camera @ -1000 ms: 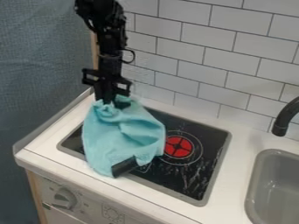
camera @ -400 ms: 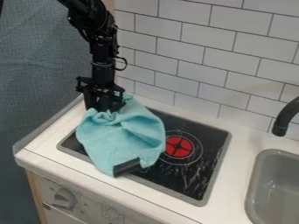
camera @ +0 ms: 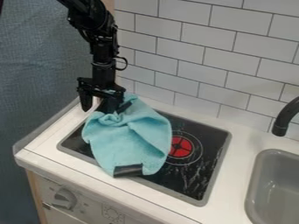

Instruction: Unfold the clothe from the right to left

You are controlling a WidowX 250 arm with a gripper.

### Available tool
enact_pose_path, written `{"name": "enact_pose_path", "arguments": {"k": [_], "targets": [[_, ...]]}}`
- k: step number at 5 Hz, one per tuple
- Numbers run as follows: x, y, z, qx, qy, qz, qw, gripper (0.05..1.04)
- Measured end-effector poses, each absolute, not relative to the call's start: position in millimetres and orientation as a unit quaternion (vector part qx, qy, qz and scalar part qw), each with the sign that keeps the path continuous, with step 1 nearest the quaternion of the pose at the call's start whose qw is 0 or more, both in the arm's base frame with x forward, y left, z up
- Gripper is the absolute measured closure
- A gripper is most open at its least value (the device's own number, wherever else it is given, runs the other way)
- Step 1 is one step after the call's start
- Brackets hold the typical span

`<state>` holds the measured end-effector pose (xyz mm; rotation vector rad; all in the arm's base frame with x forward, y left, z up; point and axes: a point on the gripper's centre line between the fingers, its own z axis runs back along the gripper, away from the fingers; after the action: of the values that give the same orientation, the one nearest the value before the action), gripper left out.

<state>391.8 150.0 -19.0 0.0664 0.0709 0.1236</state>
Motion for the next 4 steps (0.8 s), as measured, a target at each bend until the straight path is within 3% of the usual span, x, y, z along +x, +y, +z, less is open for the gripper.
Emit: {"name": "enact_pose_path", "arguments": {"k": [2, 4], "targets": [[391.4, 143.7, -18.3, 0.013, 0.037, 0.061, 0.997, 0.085], [389.5, 135.6, 25.2, 0.004, -0.012, 0.055, 0.998, 0.085]]}}
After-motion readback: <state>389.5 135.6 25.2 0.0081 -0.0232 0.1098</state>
